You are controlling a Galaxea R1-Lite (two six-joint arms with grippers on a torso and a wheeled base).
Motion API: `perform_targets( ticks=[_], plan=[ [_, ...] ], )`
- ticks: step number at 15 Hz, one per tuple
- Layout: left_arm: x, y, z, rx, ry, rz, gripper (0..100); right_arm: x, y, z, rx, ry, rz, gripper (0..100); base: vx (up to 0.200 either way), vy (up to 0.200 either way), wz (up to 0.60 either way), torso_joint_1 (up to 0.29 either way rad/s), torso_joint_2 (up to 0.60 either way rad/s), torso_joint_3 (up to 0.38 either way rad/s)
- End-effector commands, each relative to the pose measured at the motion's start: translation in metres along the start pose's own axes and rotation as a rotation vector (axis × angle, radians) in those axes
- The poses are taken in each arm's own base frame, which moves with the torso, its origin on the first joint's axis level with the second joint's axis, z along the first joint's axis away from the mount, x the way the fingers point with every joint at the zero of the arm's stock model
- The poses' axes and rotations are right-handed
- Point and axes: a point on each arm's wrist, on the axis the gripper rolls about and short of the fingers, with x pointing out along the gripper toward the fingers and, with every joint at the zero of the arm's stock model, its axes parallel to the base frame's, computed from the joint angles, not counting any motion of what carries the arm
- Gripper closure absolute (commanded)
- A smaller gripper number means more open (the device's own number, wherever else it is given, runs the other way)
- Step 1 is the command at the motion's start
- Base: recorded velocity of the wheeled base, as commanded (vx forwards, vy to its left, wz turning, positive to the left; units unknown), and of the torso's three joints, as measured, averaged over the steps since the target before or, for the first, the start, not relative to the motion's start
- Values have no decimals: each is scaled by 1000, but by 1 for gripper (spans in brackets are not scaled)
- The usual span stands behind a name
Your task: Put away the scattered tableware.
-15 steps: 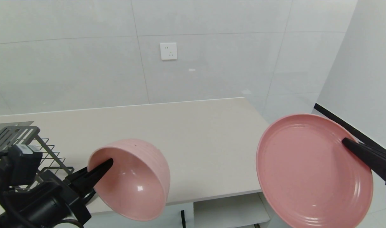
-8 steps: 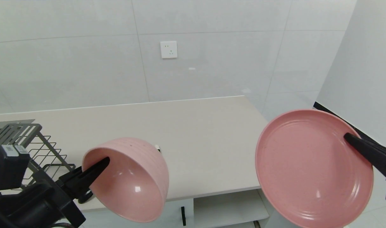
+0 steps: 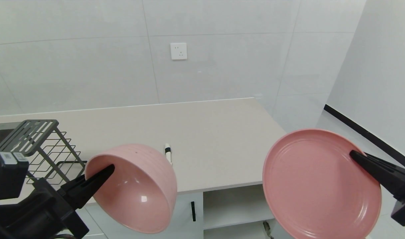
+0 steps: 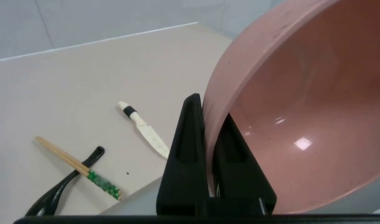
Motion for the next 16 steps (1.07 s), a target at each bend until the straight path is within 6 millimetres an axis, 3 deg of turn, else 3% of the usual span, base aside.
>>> perform_targets(
  ticks=[1, 8, 16],
  plan=[
    [0, 0, 0, 0, 3, 0, 100, 0, 0, -1, 2, 6, 2, 100, -200, 0, 0, 22, 12, 2],
    [-4, -1, 2, 1, -12, -13, 100, -2, 3, -6, 4, 28, 30, 100, 0, 0, 0, -23, 53, 26],
    [-3, -1, 0, -3, 5, -12, 100, -1, 3, -8, 8, 42, 27, 100, 0, 0, 0, -243, 483, 236]
  ],
)
